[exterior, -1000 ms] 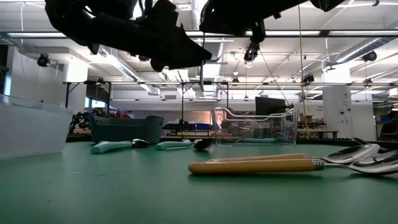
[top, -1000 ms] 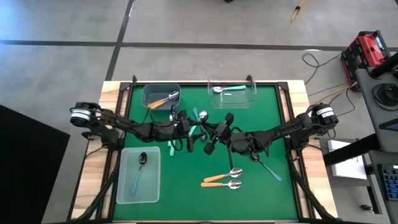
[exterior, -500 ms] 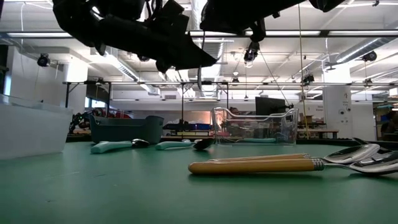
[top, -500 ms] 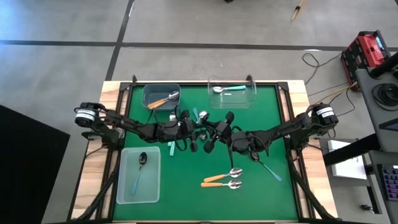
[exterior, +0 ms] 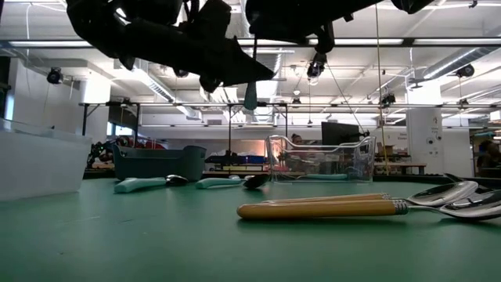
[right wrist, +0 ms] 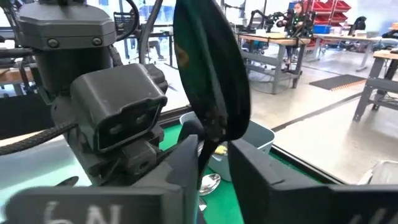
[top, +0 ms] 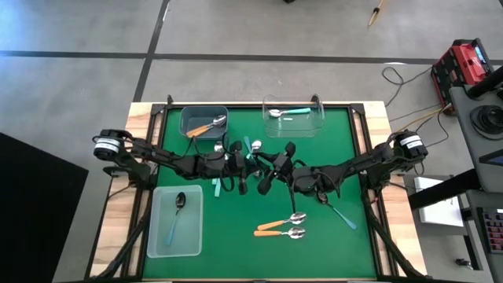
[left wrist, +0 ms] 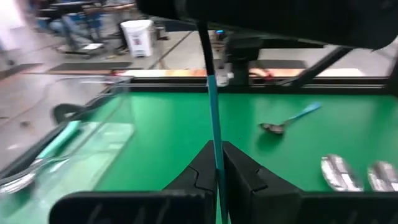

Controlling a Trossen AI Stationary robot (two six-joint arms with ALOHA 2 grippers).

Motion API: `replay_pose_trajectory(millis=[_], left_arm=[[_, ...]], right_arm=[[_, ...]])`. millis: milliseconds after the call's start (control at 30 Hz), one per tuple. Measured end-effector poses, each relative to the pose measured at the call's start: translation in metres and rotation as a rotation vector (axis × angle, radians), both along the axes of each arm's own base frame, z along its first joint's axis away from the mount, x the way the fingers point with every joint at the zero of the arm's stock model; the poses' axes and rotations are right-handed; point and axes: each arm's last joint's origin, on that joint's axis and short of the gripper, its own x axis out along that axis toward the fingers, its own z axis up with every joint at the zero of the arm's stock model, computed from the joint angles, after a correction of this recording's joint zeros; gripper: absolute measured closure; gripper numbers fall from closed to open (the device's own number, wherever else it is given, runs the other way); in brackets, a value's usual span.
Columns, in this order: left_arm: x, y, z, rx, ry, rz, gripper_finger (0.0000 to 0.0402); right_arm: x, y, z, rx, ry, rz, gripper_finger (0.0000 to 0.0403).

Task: Sort silverware by color (type)
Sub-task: Put the bottom dark blue spoon into the white bin

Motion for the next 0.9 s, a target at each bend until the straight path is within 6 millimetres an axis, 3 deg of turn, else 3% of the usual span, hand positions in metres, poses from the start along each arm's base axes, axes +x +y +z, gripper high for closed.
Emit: replay_pose_trajectory(millis=[267,533,733,900], left_arm=[[-0.007,-0.002,0.009,-0.057,-0.068,-0.115,0.0401],[-0.016,-0.005,0.012,-0.047,-0.096,-0.279,0.0401],[-0.018,-0.006,0.011,-0.053,-0.117,-0.318,0.0401],[-0.018,-0.006,0.012,-0.055,-0.118,-0.316,0.0401]], right_arm=[[0.0,0.002,0.001,-0.019,0.011,0.017,0.0246],[0.0,0.007,0.005,-0.068,0.035,0.188,0.0228],[0.001,0.008,0.006,-0.081,0.029,0.251,0.0252],[0.001,0.009,0.007,-0.091,0.024,0.278,0.0327]])
